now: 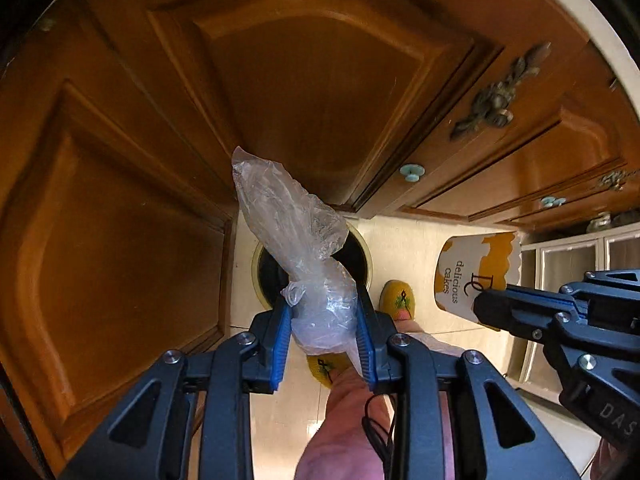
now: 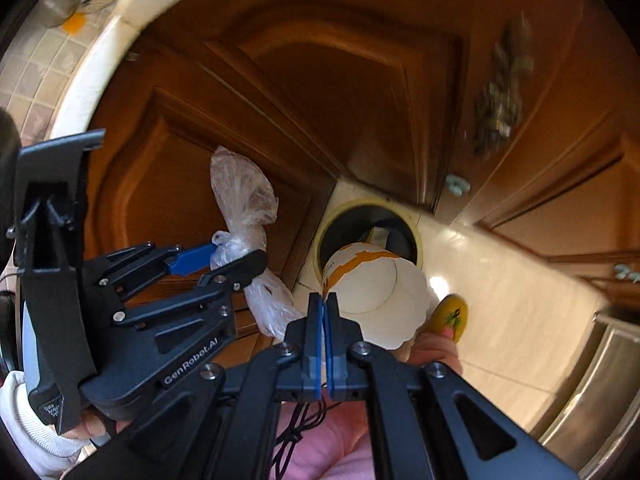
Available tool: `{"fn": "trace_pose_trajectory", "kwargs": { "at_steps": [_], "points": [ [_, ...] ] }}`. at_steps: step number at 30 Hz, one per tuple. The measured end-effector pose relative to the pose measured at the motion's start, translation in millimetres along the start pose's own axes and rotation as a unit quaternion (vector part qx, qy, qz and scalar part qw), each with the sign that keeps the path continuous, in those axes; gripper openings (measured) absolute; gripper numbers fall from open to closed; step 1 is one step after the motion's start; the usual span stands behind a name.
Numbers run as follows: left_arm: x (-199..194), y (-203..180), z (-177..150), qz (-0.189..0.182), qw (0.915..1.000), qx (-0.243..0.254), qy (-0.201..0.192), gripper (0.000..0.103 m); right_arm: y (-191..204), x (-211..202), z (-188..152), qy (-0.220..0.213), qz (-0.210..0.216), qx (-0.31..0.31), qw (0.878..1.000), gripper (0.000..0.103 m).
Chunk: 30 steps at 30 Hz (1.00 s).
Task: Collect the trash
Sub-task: 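Lower both held items over the floor bin and release them, then raise both tools back over the counter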
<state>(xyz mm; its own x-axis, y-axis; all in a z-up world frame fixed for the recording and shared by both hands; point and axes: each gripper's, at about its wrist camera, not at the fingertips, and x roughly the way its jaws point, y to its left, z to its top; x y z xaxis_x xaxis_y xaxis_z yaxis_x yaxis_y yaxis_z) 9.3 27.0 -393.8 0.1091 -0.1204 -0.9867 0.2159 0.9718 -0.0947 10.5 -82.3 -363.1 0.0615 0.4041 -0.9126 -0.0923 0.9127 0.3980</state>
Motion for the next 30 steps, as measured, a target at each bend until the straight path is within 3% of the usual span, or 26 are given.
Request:
{"fn": "trace_pose_trajectory", "kwargs": {
  "at_steps": [9,14,16,20,25,30],
  "points": [
    [27,12,8,-0.014,0.9995,-0.022,0.02,0.033,-20,28,16,0.018,0.004,0.024,1.0,0.002],
    [19,18,12,-0.007,0.9992,-0.038,0.008,0.059,-21,39,29,0.043,0.024,0.031,0.998,0.002],
    [15,15,12,-0.004,0.9991,-0.042,0.002,0.06,-19,40,32,0.045,0.028,0.027,0.998,0.003],
    [9,16,10,0.005,0.9988,-0.048,0.0,0.063,-11,39,36,0.04,0.028,0.015,0.999,0.017],
    [-2,13,1,-0.001,0.9979,-0.064,-0.004,0.063,-1,29,35,0.03,0.027,0.005,0.999,0.018],
    [-37,15,-3,-0.023,0.9977,-0.063,-0.013,0.063,18,-8,30,0.005,0.03,-0.025,0.999,0.017]
  ]
}}
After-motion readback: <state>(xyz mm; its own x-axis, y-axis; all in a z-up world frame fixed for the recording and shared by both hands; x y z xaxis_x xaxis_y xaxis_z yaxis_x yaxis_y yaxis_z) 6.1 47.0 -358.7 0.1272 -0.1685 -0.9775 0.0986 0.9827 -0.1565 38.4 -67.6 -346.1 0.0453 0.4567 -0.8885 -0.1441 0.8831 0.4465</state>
